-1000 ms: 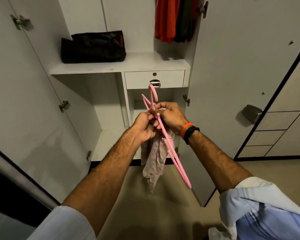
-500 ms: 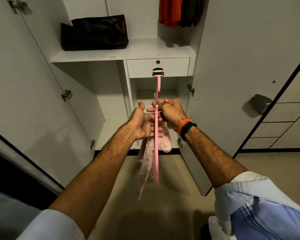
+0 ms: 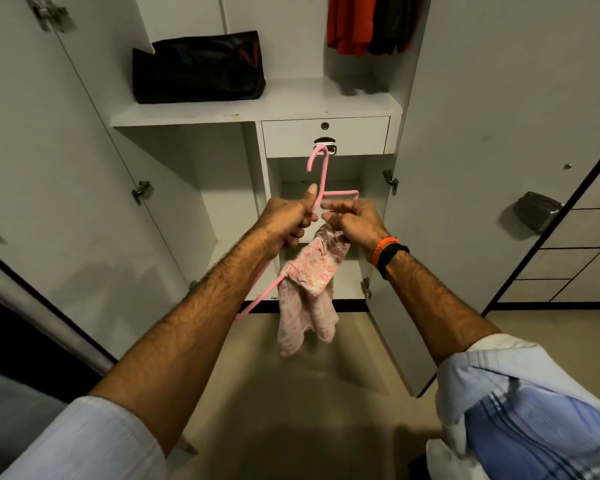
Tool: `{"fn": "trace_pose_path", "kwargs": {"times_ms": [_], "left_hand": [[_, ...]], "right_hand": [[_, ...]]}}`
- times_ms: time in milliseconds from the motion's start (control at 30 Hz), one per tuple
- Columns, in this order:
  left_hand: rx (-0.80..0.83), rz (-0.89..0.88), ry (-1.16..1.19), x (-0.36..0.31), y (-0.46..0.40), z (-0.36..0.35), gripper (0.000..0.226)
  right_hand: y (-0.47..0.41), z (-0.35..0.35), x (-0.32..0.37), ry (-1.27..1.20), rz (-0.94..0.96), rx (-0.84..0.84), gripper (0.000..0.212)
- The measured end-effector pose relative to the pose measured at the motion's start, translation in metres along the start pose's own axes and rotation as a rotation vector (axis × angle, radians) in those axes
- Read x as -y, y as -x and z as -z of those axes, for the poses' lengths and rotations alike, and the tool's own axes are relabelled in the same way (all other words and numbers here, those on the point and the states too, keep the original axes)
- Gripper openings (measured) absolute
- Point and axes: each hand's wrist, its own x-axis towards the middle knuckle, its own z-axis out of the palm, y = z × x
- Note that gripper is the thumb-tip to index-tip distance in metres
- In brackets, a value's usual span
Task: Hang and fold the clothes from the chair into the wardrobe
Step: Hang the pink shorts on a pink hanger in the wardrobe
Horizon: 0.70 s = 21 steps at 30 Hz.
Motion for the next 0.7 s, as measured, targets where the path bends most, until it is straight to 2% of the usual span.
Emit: {"fn": "trace_pose_path", "kwargs": {"times_ms": [100, 200, 267, 300, 367, 433, 533, 700], "left_hand": [[-0.120, -0.065, -0.117, -0.002, -0.004, -0.001, 0.063], [-0.177, -0.113, -0.229, -0.007, -0.008, 0.000, 0.056], [-0.210, -0.120, -0.281, -0.009, -0.010, 0.001, 0.054], [-0.223, -0.121, -0.298, -0.010, -0.010, 0.002, 0.055], [-0.256, -0.118, -0.316, -0.009, -0.011, 0.005, 0.058], [-0.299, -0.122, -0.334, -0.008, -0.014, 0.009, 0.057], [-0.372, -0.126, -0.342, -0.003, -0.018, 0.018, 0.054], [-0.421, -0.159, -0.370, 0.010, -0.018, 0.021, 0.049]], "right_hand": [[-0.002, -0.002, -0.015, 0.104, -0.068, -0.131, 0.016], [-0.004, -0.005, -0.026, 0.294, -0.122, -0.219, 0.057], [-0.002, -0.006, -0.027, 0.234, -0.221, -0.179, 0.076], [-0.001, -0.006, -0.028, 0.153, -0.277, -0.137, 0.079], [0.002, -0.009, -0.031, -0.032, -0.347, -0.050, 0.063], [0.005, -0.013, -0.035, -0.186, -0.379, -0.030, 0.044], [0.006, -0.020, -0.042, -0.337, -0.406, -0.051, 0.048], [0.007, -0.029, -0.045, -0.346, -0.409, -0.073, 0.051]]}}
